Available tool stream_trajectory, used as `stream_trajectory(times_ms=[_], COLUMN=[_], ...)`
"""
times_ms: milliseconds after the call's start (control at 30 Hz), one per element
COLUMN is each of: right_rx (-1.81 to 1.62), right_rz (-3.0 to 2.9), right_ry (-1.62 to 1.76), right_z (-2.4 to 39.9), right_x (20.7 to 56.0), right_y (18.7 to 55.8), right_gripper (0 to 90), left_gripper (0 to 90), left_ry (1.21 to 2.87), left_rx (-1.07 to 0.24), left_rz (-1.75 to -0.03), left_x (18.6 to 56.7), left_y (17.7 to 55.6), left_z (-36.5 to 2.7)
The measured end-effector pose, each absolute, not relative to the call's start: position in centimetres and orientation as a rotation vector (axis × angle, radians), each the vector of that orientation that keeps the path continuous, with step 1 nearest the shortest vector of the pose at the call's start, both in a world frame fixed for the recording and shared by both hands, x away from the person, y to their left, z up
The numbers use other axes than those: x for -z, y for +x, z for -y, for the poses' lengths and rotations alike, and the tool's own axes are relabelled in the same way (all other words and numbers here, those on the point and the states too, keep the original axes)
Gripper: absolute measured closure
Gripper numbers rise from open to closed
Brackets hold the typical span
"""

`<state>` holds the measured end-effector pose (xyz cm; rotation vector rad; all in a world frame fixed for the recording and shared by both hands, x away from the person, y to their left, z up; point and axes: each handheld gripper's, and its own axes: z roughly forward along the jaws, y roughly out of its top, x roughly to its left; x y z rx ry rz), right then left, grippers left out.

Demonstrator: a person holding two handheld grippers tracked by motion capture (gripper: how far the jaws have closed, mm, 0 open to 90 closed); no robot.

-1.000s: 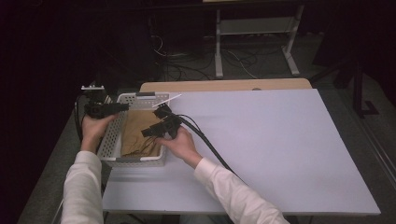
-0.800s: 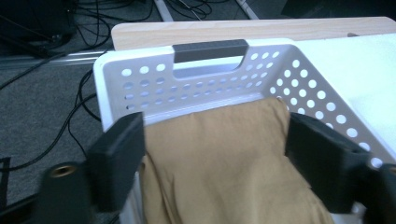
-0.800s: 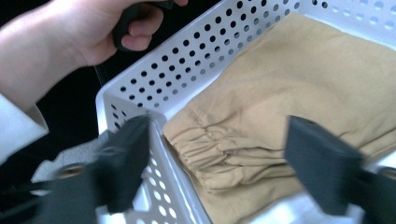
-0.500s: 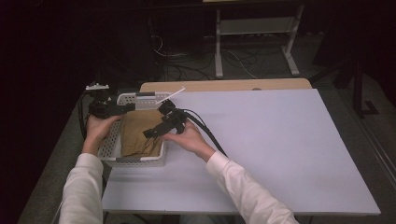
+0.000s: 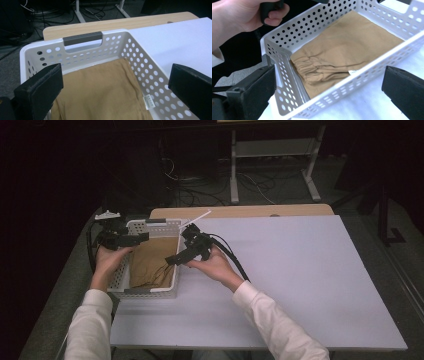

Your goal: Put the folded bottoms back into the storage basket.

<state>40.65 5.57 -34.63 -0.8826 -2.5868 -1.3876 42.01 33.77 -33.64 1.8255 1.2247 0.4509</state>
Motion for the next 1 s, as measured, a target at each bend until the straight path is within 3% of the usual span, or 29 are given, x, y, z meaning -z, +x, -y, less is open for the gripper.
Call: stream_trajectory(times_ms=[1000], right_rx=[1.411], right_rz=[2.641], right_ry=[-0.928], right_z=[0.6], right_x=[34.0], right_y=[40.5], right_gripper=[0.0], left_gripper=[0.4], left_ry=[1.822], left_rx=[-0.525], left_rz=[-1.134], left_x=[32.3], left_y=[38.5], left_z=[-30.5])
